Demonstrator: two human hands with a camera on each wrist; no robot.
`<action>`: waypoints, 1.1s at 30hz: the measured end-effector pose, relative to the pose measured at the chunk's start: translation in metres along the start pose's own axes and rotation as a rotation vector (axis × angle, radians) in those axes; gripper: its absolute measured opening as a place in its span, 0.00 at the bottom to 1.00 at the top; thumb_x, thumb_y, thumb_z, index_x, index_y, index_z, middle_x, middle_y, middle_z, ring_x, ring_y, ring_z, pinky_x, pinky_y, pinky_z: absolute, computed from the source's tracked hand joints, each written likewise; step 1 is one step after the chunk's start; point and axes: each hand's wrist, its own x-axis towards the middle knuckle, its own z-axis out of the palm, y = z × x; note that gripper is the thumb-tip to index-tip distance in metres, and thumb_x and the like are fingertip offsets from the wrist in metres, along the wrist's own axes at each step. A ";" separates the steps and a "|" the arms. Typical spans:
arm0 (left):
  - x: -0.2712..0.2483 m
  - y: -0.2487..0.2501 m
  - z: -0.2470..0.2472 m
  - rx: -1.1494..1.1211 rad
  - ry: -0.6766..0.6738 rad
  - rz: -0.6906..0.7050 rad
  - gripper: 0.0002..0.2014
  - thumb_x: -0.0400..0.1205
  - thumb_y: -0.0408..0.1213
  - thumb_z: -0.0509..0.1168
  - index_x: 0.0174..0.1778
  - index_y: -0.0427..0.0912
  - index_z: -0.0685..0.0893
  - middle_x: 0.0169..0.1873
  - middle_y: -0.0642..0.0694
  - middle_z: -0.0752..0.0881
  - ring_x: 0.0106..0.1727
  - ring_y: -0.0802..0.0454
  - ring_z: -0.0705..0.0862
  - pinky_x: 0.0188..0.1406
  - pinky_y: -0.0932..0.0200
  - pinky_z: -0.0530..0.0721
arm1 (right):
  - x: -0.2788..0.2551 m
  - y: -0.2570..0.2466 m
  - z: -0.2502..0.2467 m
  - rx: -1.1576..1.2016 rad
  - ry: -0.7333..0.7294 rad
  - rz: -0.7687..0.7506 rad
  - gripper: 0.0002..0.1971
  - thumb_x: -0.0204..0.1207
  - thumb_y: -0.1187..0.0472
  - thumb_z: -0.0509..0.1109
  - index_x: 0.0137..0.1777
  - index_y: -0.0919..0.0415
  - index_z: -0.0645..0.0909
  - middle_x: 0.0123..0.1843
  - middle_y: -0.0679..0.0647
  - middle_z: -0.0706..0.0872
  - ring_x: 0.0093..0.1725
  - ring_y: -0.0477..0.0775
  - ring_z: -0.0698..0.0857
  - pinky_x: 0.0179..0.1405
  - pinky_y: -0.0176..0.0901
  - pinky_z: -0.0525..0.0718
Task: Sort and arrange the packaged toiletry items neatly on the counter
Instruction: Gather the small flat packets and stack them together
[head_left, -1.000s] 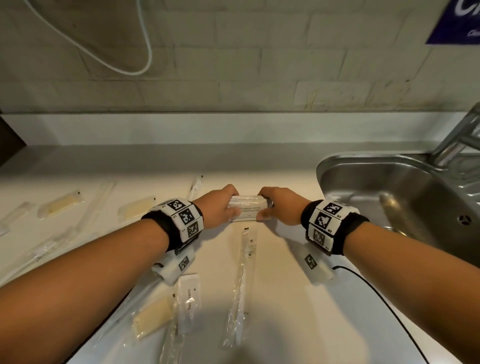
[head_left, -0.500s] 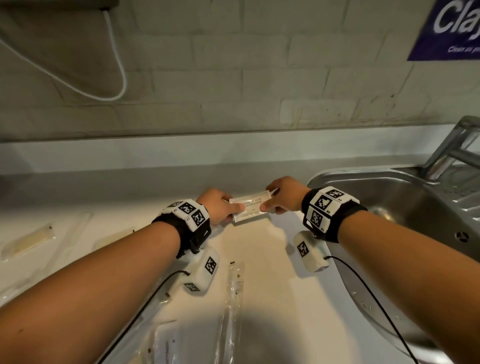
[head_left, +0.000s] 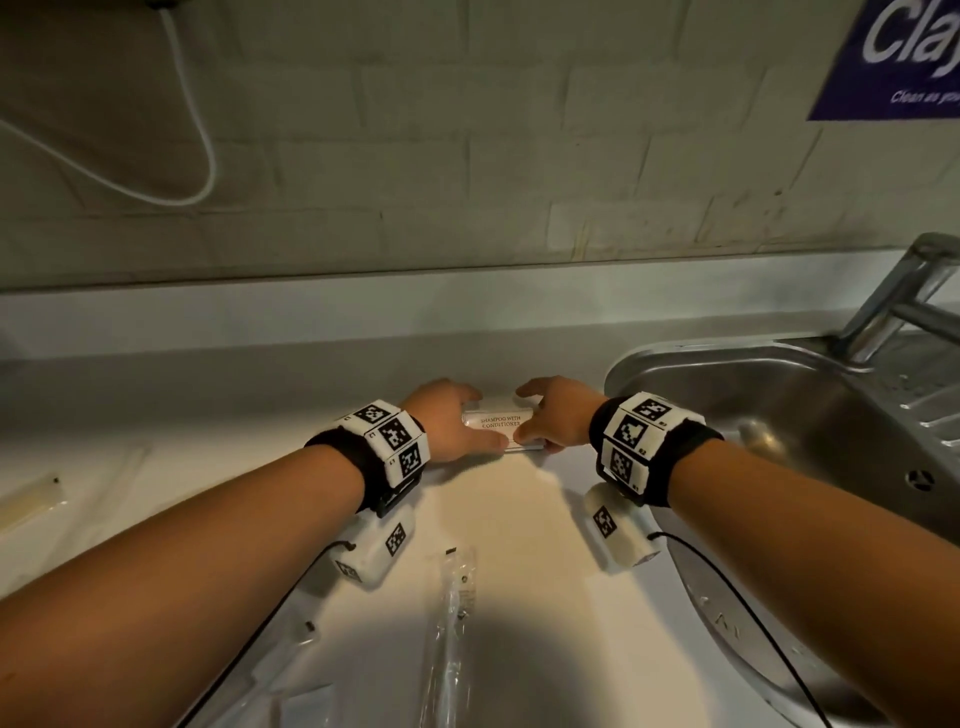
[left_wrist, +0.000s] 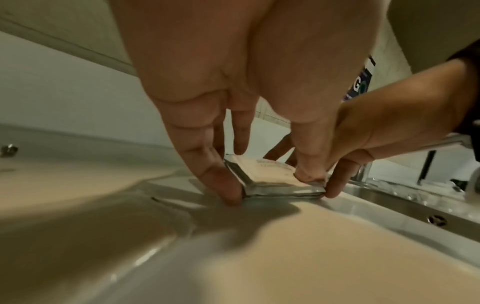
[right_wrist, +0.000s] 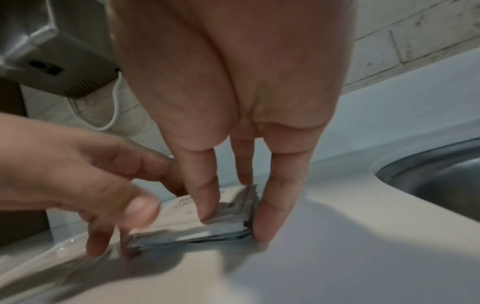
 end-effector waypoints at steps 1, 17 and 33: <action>0.000 0.002 -0.001 0.044 -0.018 0.029 0.45 0.69 0.58 0.78 0.79 0.44 0.73 0.73 0.44 0.80 0.69 0.44 0.81 0.64 0.58 0.76 | 0.000 -0.001 -0.001 -0.032 -0.002 -0.020 0.34 0.72 0.62 0.74 0.78 0.55 0.70 0.70 0.57 0.82 0.59 0.59 0.86 0.56 0.46 0.88; 0.017 0.007 -0.005 0.255 -0.108 0.063 0.23 0.61 0.46 0.79 0.52 0.47 0.90 0.43 0.47 0.91 0.42 0.46 0.89 0.43 0.56 0.87 | 0.000 -0.015 0.005 -0.535 -0.035 -0.133 0.27 0.64 0.55 0.81 0.63 0.61 0.81 0.53 0.55 0.76 0.51 0.57 0.82 0.45 0.41 0.80; 0.024 0.005 -0.006 0.270 -0.143 0.053 0.24 0.63 0.47 0.79 0.53 0.43 0.88 0.45 0.45 0.91 0.44 0.44 0.89 0.46 0.53 0.89 | 0.008 -0.014 0.002 -0.505 -0.034 -0.158 0.25 0.64 0.56 0.81 0.62 0.61 0.84 0.55 0.56 0.87 0.54 0.57 0.86 0.47 0.40 0.82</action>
